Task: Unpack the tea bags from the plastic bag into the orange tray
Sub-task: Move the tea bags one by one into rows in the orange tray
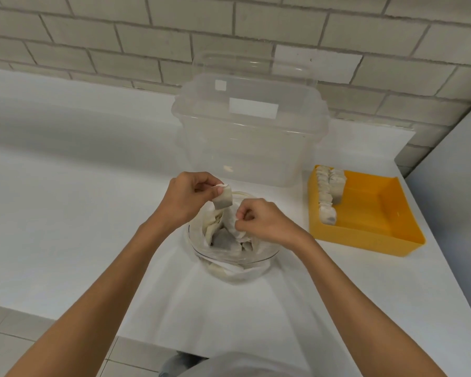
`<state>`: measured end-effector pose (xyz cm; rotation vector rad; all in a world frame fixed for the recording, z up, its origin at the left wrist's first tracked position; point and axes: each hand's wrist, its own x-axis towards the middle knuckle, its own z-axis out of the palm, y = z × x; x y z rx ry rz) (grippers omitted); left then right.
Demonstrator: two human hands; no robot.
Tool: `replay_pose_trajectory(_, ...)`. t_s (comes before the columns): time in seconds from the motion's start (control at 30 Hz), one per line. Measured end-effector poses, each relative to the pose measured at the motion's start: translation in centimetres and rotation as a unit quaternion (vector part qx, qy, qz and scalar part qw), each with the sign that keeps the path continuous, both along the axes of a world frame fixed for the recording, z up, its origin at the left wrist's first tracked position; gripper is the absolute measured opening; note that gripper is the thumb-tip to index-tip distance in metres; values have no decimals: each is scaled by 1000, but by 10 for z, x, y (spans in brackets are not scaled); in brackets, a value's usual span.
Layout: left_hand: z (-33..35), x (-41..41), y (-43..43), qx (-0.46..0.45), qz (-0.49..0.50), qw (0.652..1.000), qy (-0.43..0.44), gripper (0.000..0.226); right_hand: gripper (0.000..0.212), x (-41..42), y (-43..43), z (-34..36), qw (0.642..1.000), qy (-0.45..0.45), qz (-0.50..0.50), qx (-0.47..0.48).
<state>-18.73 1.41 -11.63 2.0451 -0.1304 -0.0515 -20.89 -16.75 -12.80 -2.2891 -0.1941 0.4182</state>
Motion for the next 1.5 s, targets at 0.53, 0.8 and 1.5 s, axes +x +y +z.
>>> replay_pose_trajectory(0.53, 30, 4, -27, -111, -83, 988, 62, 12, 19, 6, -39, 19, 897, -26, -134, 421)
replay_pose_trajectory(0.8, 39, 9, -39, -132, -69, 988, 33, 17, 19, 6, -47, 28, 913, -49, -153, 376)
replay_pose_trajectory(1.5, 61, 63, -143, 29, -223, 974, -25, 24, 15, 27, -141, 127, 960, -240, -141, -37)
